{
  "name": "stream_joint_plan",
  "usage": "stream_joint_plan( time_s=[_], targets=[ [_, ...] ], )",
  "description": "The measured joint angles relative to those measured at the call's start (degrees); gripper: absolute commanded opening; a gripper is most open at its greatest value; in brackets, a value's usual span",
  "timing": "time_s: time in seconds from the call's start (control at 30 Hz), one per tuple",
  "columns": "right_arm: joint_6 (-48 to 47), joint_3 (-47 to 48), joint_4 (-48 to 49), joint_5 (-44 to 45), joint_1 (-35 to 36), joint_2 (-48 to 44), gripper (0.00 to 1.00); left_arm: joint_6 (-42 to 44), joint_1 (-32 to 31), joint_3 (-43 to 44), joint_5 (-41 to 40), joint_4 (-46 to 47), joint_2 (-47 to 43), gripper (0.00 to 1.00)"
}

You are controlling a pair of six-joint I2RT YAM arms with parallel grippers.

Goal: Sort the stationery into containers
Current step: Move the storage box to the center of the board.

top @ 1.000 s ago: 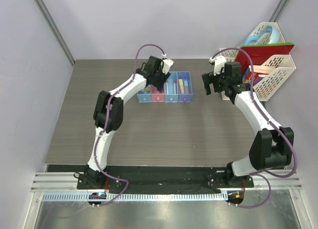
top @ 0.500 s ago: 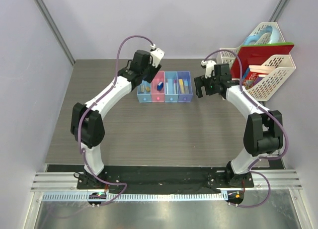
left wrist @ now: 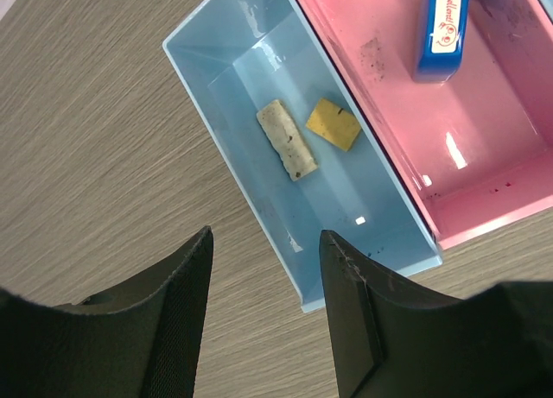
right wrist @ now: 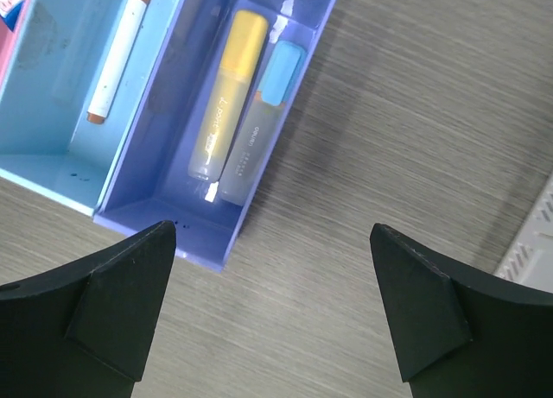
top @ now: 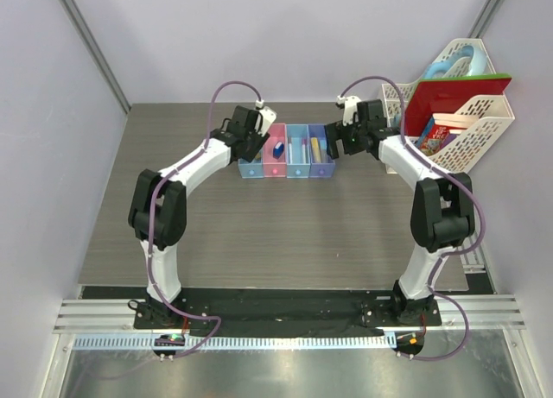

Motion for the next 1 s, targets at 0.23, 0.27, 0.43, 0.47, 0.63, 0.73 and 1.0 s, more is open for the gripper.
stream_joint_plan(
  time_s=[0.23,0.27,0.43,0.47,0.63,0.73,1.0],
  targets=[
    [0.0,0.9,0.7,0.4,1.5,6.1,1.0,0.6,0.0,-0.2,0.0,0.2,0.8,0.53],
    [0.2,0.9,0.9,0.5,1.7,6.6,1.0,0.6,0.0,-0.4,0.0,0.3,1.0,0.53],
    [0.1,0.9,1.3,1.0,2.1,7.0,1.0,0.6,0.0,-1.4,0.3,0.4,2.1,0.53],
    [0.1,0.9,1.3,1.0,2.2,7.0,1.0,0.5,0.0,-1.7,0.5,0.6,2.3,0.53],
    [0.0,0.8,1.4,1.3,2.5,7.0,1.0,0.2,0.0,-2.5,1.8,1.2,2.5,0.52],
    [0.0,0.3,1.6,1.5,2.9,7.0,1.0,-0.3,0.0,-3.4,2.4,1.6,2.5,0.52],
    [-0.1,-5.6,2.3,2.0,5.3,4.1,1.0,-0.9,0.1,-7.3,4.2,1.4,2.3,0.52]
  ],
)
